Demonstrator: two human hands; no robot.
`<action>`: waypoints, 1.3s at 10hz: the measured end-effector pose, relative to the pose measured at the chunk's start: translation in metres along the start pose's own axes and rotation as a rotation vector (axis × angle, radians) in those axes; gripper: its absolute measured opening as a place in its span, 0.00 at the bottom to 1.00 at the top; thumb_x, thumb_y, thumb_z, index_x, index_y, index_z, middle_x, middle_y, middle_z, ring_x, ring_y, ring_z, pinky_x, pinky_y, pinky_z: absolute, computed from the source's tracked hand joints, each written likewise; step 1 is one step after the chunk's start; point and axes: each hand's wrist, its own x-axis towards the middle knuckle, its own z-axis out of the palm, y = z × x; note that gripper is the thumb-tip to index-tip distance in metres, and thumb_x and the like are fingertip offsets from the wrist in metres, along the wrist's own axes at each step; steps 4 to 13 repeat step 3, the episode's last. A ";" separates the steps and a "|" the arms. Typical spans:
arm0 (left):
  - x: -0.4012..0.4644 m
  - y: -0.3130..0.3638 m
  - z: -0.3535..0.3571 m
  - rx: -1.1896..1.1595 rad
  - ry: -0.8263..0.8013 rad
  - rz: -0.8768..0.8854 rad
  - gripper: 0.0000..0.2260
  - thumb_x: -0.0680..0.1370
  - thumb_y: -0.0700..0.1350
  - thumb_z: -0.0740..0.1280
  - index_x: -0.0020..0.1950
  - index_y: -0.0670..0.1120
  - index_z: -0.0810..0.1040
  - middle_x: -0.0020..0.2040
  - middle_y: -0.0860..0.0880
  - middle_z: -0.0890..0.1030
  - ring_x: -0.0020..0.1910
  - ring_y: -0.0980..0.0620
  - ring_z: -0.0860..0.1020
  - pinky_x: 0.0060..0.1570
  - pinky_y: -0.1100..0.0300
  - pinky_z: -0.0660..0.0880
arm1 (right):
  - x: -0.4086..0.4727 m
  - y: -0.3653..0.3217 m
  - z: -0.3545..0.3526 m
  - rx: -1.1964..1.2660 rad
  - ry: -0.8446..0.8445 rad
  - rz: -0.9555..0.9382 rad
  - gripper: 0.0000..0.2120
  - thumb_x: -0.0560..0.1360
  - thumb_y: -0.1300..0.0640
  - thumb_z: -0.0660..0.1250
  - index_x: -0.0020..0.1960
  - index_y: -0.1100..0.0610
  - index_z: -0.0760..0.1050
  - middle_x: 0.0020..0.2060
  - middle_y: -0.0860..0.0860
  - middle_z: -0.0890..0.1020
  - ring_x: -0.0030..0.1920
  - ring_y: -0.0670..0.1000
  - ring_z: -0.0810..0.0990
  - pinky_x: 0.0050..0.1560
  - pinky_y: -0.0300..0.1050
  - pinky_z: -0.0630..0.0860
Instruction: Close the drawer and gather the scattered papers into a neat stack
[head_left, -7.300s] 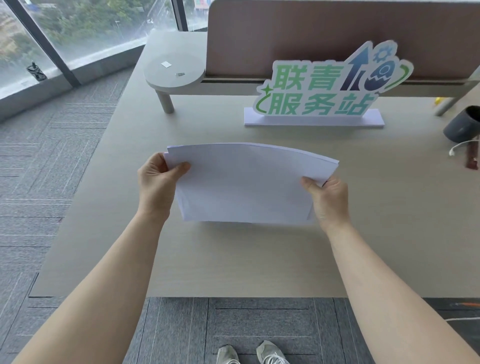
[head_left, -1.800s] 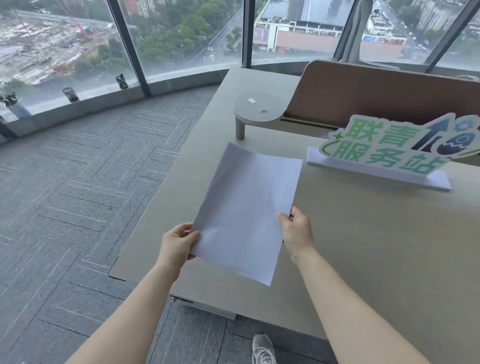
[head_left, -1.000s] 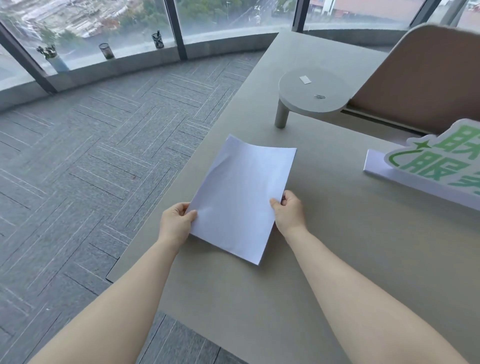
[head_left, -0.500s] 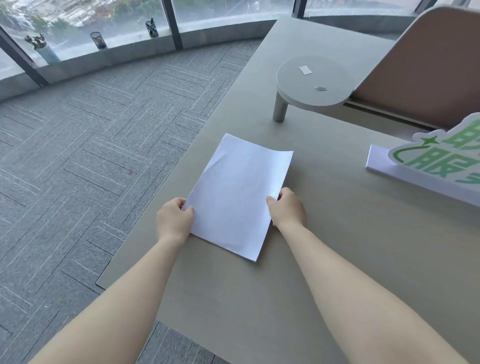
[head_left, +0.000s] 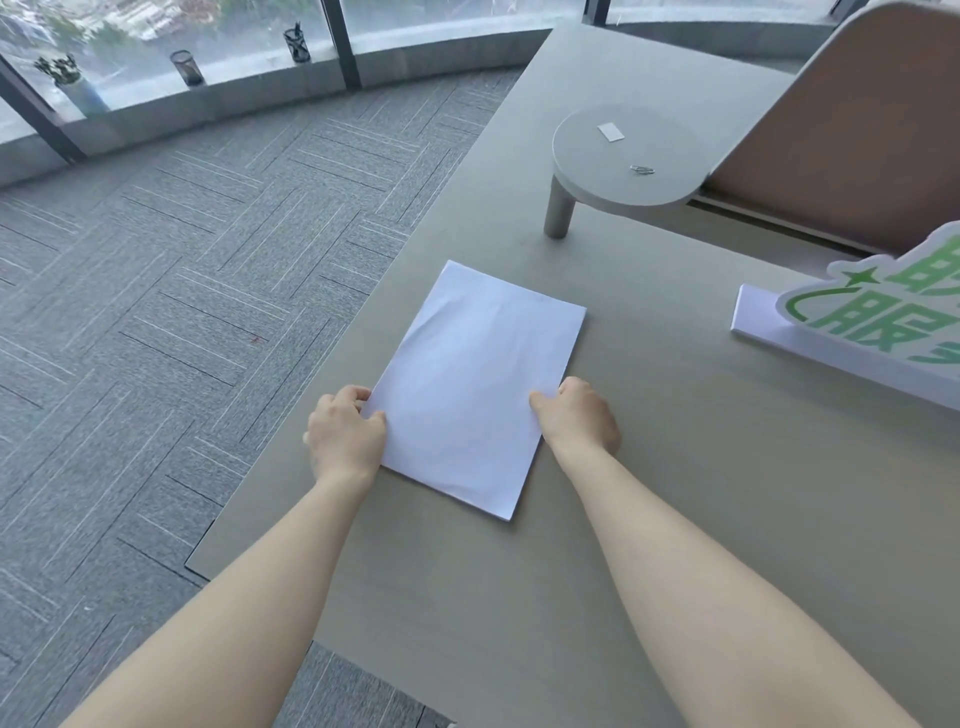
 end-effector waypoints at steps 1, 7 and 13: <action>-0.003 -0.001 0.000 0.027 -0.006 -0.009 0.15 0.75 0.46 0.66 0.61 0.48 0.77 0.57 0.43 0.75 0.60 0.41 0.73 0.62 0.49 0.66 | -0.005 0.002 0.000 -0.022 0.007 -0.041 0.17 0.76 0.42 0.60 0.39 0.54 0.67 0.35 0.49 0.74 0.37 0.56 0.74 0.31 0.42 0.61; -0.011 -0.017 -0.007 -0.102 0.038 0.007 0.16 0.77 0.47 0.66 0.64 0.45 0.76 0.57 0.42 0.75 0.59 0.41 0.72 0.63 0.50 0.66 | -0.018 0.013 -0.003 0.029 -0.001 -0.049 0.19 0.78 0.44 0.57 0.35 0.55 0.67 0.35 0.52 0.77 0.40 0.58 0.75 0.36 0.44 0.66; -0.011 -0.017 -0.007 -0.102 0.038 0.007 0.16 0.77 0.47 0.66 0.64 0.45 0.76 0.57 0.42 0.75 0.59 0.41 0.72 0.63 0.50 0.66 | -0.018 0.013 -0.003 0.029 -0.001 -0.049 0.19 0.78 0.44 0.57 0.35 0.55 0.67 0.35 0.52 0.77 0.40 0.58 0.75 0.36 0.44 0.66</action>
